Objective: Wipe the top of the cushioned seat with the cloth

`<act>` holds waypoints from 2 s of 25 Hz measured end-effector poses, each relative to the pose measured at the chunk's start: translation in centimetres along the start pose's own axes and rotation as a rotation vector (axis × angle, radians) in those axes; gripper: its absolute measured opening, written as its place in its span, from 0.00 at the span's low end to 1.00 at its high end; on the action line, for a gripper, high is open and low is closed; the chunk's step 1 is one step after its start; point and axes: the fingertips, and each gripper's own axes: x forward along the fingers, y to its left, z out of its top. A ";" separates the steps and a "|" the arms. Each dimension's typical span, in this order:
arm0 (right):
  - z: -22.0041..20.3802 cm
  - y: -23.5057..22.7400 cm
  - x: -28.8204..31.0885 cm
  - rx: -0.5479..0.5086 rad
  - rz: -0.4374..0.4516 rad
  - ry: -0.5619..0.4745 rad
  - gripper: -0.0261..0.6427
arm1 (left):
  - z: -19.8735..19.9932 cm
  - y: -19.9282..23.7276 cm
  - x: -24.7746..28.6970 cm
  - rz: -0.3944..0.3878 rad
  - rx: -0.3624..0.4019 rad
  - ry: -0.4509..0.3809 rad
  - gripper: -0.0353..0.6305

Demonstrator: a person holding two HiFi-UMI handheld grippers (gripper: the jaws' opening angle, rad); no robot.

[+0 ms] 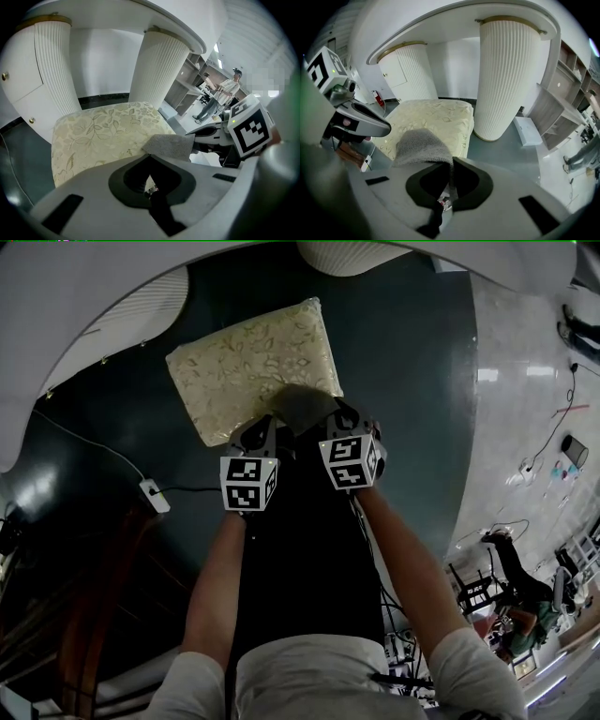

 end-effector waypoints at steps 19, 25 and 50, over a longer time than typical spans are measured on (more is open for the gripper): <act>6.6 -4.9 2.3 -0.051 0.012 -0.011 0.06 | 5.7 0.6 0.5 0.067 -0.097 -0.054 0.07; 8.4 -7.4 2.5 -0.130 -0.131 -0.022 0.06 | 5.9 1.1 0.6 0.067 -0.091 -0.055 0.07; 9.3 2.9 4.8 -0.136 -0.110 -0.015 0.06 | -0.4 9.1 -3.4 0.042 -0.138 -0.036 0.07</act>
